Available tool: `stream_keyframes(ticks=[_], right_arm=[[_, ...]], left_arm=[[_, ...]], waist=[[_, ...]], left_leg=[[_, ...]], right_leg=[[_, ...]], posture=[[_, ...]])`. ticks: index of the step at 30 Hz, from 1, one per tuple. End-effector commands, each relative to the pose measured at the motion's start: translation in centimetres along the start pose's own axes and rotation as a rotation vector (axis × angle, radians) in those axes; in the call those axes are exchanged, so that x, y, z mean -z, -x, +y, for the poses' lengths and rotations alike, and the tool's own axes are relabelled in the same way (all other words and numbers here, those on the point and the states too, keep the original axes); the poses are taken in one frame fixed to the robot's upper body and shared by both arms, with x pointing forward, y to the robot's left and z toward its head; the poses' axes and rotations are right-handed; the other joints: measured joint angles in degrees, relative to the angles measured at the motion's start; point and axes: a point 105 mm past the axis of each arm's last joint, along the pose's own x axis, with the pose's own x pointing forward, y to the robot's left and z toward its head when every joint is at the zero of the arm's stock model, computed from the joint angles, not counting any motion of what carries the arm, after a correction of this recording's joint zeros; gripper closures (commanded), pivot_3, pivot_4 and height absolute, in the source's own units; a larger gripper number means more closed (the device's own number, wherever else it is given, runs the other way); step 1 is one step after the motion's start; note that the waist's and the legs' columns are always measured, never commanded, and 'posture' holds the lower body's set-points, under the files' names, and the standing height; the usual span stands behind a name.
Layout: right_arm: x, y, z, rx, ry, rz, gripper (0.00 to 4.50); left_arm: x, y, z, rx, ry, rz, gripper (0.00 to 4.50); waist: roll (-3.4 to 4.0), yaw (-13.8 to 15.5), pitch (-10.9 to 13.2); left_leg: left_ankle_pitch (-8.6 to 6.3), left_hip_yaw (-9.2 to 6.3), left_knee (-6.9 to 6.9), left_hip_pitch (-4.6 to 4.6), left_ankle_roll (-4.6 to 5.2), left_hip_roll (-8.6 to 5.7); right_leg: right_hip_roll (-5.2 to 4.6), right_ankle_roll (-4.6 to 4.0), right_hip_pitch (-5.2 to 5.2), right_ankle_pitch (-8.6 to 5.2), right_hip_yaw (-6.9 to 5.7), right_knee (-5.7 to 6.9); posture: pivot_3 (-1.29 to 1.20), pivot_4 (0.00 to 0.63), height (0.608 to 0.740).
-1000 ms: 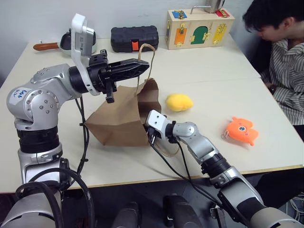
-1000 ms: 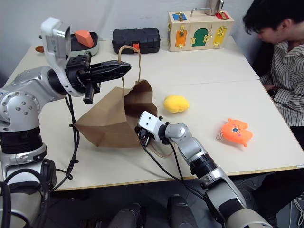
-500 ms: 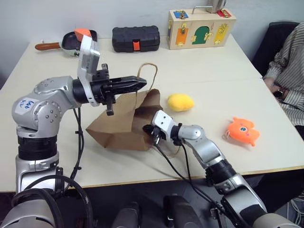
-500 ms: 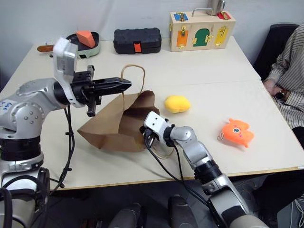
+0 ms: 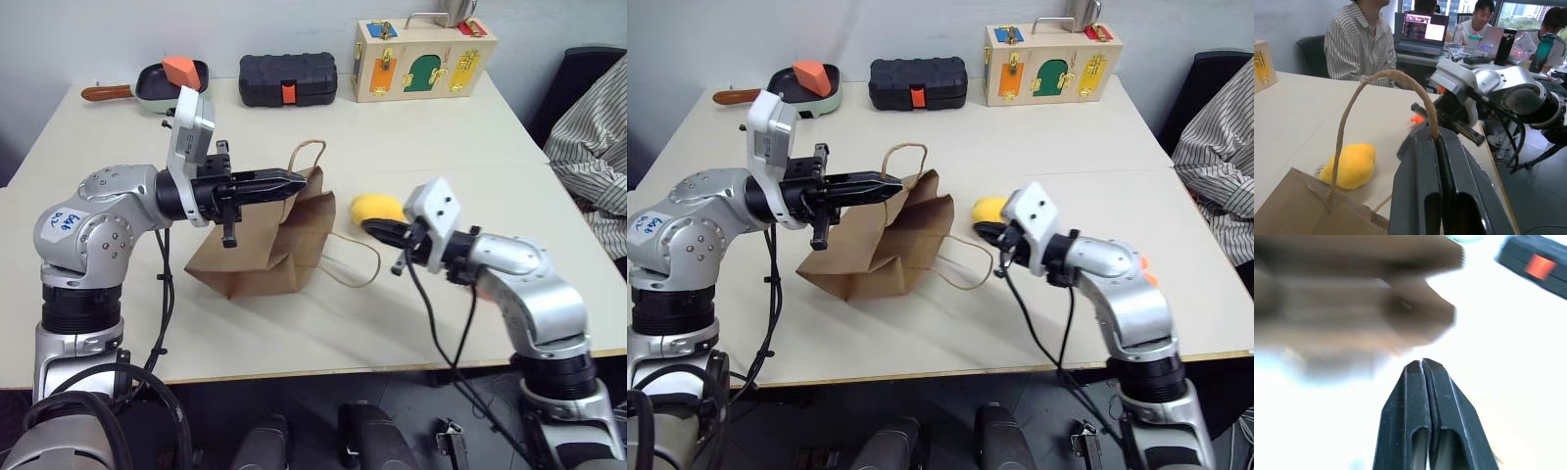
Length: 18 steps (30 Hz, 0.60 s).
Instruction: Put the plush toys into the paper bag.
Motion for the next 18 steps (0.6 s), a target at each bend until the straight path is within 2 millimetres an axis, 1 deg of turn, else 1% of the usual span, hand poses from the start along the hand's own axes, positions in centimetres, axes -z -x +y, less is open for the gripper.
stream_keyframes(ticks=[1,3,5,9,13,15,18], right_arm=[[0.9,-0.3,-1.7,0.065,0.151,0.054,3.26],[1.7,-1.1,-2.2,0.077,0.237,0.083,2.55],[2.1,-2.2,-2.6,0.086,0.346,0.1,1.85],[2.6,-4.2,-2.6,0.064,0.586,0.116,0.45],[3.4,-6.1,-2.9,0.057,0.749,0.144,0.45],[4.4,-6.9,-3.2,0.053,0.795,0.17,0.45],[5.6,-7.4,-3.7,0.06,0.799,0.189,1.06]], left_arm=[[-0.6,-0.3,-0.8,0.032,-0.044,-0.007,4.5],[-0.6,-0.4,-0.9,0.037,-0.045,-0.006,4.5],[-0.7,-0.4,-0.9,0.039,-0.045,-0.005,4.5],[-0.7,-0.4,-0.8,0.04,-0.048,-0.003,4.5],[-0.8,-0.4,-0.8,0.04,-0.051,-0.001,4.5],[-0.8,-0.3,-0.9,0.039,-0.052,-0.002,4.5],[-0.9,-0.3,-0.7,0.031,-0.052,-0.006,4.5]], waist=[[0.0,0.0,0.0],[0.0,-0.2,0.0],[0.0,-0.3,0.0],[0.0,-0.4,0.0],[0.0,-0.4,0.0],[0.0,-0.4,0.0],[0.0,-0.4,0.0]], left_leg=[[0.0,0.02,0.0,0.0,0.0,0.0],[0.0,0.06,-0.02,0.0,0.0,0.0],[0.0,0.1,-0.04,0.0,0.0,0.01],[0.01,0.13,-0.05,0.0,-0.01,-0.02],[0.01,0.14,-0.02,0.0,-0.01,-0.03],[0.01,0.14,-0.01,0.0,-0.02,-0.02],[0.01,0.13,0.0,0.0,-0.02,-0.03]], right_leg=[[0.0,0.0,0.0,0.0,0.0,-0.01],[0.0,0.0,-0.02,0.0,0.01,-0.01],[0.01,0.0,-0.09,0.0,0.01,0.02],[0.01,-0.01,-0.25,0.0,-0.01,0.11],[0.01,-0.01,-0.27,0.0,-0.01,0.1],[0.01,-0.01,-0.27,0.0,-0.01,0.11],[0.0,-0.01,-0.26,-0.01,-0.02,0.11]], posture=[[0.0,0.15,0.74],[0.0,0.15,0.74],[0.0,0.15,0.74],[0.0,0.15,0.74],[0.0,0.15,0.74],[0.0,0.15,0.74],[0.0,0.15,0.74]])
